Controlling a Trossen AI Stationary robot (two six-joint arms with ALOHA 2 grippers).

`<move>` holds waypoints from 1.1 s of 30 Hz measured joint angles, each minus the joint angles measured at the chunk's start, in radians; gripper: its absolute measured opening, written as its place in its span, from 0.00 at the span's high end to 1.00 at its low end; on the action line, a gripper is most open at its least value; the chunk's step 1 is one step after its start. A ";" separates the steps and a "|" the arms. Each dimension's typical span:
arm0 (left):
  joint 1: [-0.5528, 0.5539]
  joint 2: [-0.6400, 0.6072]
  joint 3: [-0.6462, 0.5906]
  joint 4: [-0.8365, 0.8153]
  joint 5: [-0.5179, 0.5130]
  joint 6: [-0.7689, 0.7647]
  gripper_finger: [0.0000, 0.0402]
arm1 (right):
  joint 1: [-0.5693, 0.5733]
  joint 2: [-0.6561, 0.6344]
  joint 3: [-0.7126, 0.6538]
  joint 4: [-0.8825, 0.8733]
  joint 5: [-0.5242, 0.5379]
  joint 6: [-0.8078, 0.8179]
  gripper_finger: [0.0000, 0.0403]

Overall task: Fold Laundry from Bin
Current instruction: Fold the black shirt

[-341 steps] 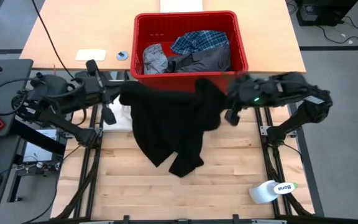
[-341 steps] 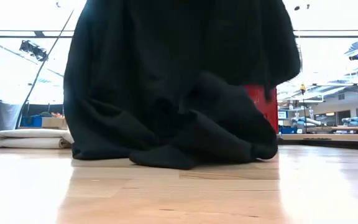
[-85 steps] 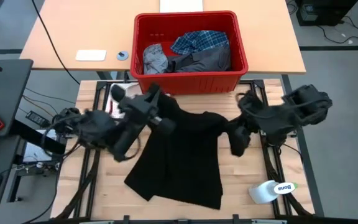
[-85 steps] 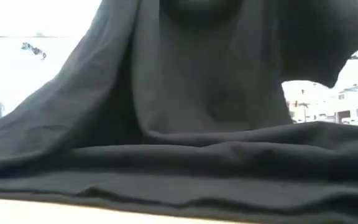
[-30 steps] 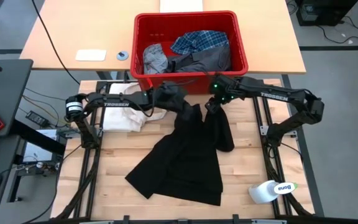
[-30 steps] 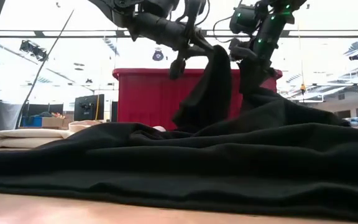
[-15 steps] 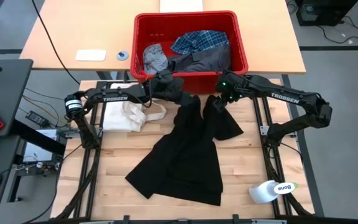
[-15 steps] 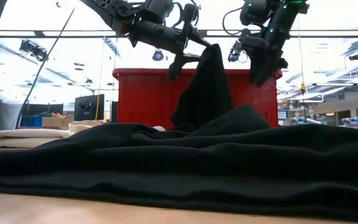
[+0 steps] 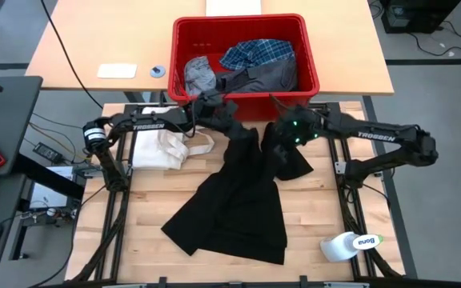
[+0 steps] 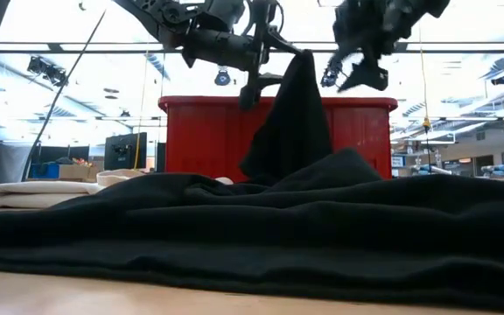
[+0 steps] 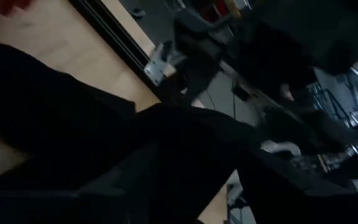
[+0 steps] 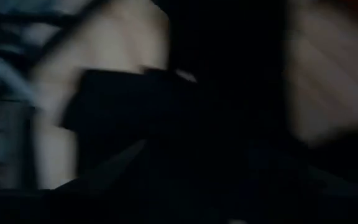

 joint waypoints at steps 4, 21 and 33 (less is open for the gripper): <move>-0.021 0.000 0.000 0.000 -0.035 -0.060 0.51 | 0.099 -0.008 -0.075 0.247 0.073 0.097 0.34; -0.034 0.000 0.002 0.052 -0.261 -0.310 0.52 | 0.306 0.203 -0.139 0.478 0.572 0.264 0.41; -0.038 0.000 0.002 0.090 -0.282 -0.333 0.52 | 0.253 0.314 -0.139 0.595 0.552 0.254 0.84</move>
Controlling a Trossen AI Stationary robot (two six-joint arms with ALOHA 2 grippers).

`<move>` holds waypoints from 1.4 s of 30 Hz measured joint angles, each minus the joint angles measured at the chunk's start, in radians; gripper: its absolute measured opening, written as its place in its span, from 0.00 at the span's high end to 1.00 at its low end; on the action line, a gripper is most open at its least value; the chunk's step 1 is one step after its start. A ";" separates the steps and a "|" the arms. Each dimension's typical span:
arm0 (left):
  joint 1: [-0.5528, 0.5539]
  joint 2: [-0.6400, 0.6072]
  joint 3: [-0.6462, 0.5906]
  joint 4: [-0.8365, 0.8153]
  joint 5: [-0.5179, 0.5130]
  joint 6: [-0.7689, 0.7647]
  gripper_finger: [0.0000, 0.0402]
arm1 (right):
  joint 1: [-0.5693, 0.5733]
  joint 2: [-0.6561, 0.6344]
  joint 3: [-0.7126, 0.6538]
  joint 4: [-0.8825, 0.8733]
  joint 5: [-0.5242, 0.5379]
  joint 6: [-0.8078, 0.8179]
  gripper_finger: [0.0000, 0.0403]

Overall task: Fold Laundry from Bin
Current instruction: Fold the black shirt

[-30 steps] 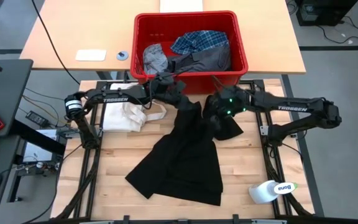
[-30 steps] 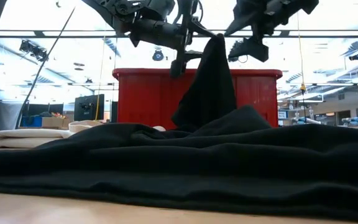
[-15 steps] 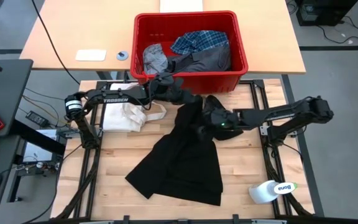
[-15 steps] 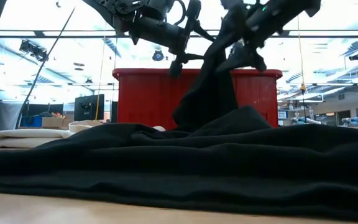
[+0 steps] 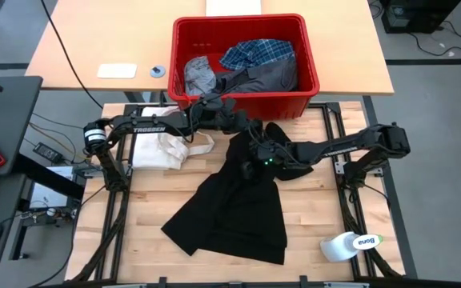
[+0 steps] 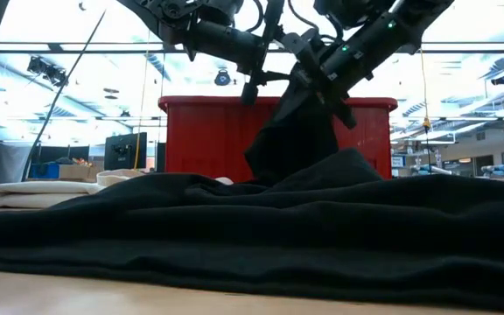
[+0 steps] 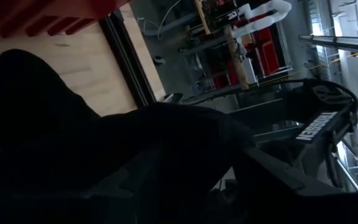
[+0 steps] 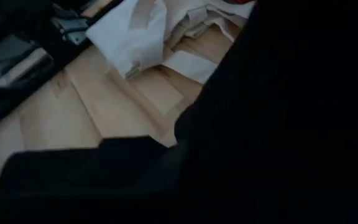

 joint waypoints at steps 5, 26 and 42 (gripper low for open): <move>0.001 0.000 0.000 -0.003 -0.001 0.024 0.52 | -0.003 -0.069 0.000 -0.025 -0.011 -0.069 0.96; 0.048 -0.001 0.000 0.208 0.383 0.203 0.30 | -0.096 -0.525 0.151 -1.098 -0.081 0.001 0.99; -0.086 -0.106 -0.002 -0.448 0.107 0.680 0.44 | -0.192 -0.519 0.200 -1.396 -0.133 -0.146 0.91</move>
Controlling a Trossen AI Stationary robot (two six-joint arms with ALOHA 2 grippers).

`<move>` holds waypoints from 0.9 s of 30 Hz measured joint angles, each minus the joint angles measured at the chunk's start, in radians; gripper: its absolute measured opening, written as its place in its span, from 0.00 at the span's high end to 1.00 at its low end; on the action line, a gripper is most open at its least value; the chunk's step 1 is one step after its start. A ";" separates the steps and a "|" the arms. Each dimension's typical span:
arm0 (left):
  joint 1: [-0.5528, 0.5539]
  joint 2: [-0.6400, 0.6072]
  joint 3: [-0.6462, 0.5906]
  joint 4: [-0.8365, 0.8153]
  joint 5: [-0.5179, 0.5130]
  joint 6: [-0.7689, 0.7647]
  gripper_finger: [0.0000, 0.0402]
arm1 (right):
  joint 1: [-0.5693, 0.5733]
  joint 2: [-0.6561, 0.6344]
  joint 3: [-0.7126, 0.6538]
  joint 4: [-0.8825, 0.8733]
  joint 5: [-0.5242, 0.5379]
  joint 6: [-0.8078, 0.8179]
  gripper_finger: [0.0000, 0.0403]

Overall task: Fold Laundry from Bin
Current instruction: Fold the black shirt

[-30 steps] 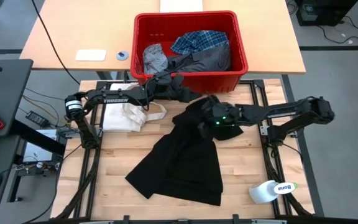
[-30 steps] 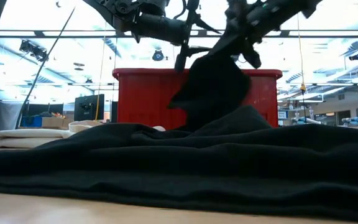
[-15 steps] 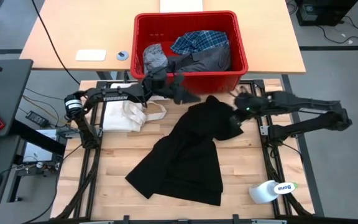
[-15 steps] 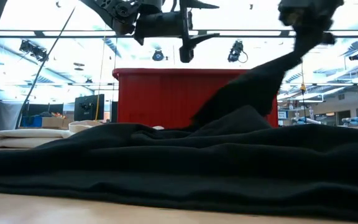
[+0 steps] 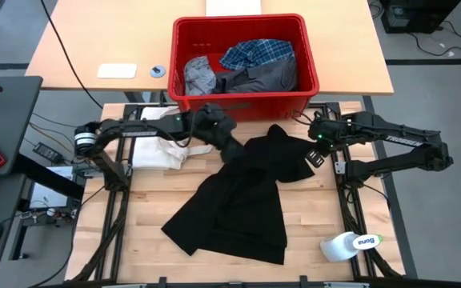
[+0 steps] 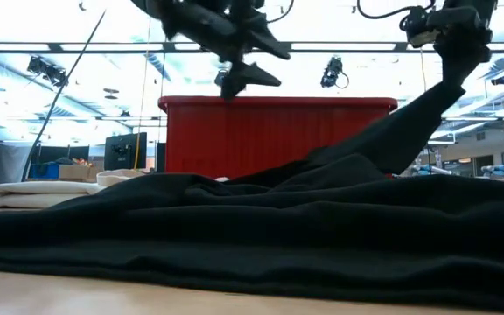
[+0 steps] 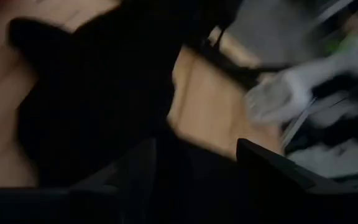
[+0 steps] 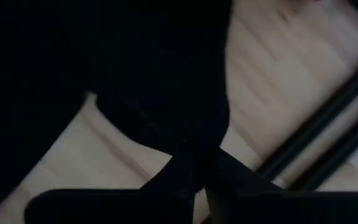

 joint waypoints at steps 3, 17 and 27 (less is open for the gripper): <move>-0.040 -0.062 0.000 -0.167 -0.085 0.070 0.45 | -0.021 0.000 -0.001 0.006 -0.047 -0.035 0.82; -0.333 -0.115 -0.085 -0.588 -0.101 -0.144 0.45 | 0.007 -0.001 -0.026 0.253 -0.378 -0.084 0.60; -0.519 -0.119 -0.343 -0.536 -0.072 -0.528 0.45 | 0.179 0.005 -0.271 0.770 -0.536 0.096 0.60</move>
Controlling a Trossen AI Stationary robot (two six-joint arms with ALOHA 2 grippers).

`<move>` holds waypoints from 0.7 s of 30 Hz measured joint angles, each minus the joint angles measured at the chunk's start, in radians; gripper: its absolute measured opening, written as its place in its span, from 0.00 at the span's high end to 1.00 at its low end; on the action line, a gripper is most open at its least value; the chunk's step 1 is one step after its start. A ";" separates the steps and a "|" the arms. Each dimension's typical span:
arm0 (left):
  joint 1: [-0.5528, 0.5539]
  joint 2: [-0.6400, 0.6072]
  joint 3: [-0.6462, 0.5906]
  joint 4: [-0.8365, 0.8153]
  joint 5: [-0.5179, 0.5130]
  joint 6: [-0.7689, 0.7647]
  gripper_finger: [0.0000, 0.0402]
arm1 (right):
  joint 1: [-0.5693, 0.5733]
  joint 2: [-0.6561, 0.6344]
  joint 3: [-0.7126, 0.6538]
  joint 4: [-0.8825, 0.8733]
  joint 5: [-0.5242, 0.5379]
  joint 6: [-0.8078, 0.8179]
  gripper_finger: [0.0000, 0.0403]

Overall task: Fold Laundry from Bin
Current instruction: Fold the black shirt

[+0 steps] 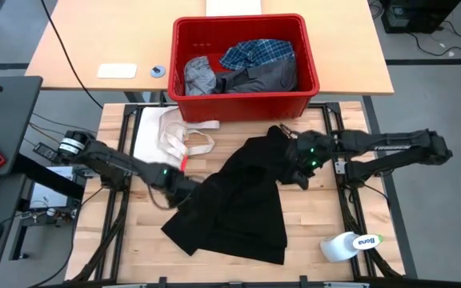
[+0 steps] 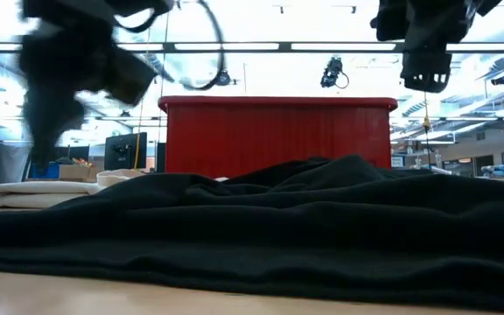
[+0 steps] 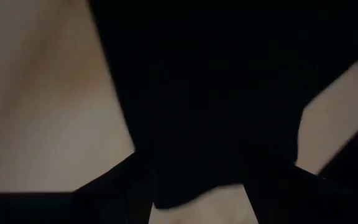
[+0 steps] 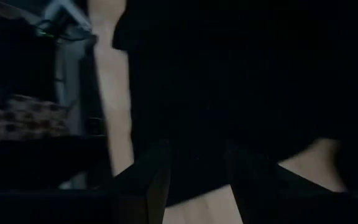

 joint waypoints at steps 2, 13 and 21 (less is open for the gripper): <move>-0.037 0.000 -0.057 0.095 0.040 -0.077 0.45 | 0.042 0.004 -0.029 0.021 0.008 0.041 0.60; -0.187 0.005 -0.126 0.068 -0.049 -0.307 0.45 | 0.170 0.007 -0.057 0.068 0.166 0.076 0.62; -0.267 0.069 -0.126 0.074 -0.052 -0.361 0.45 | 0.170 0.007 -0.058 0.085 0.188 0.065 0.62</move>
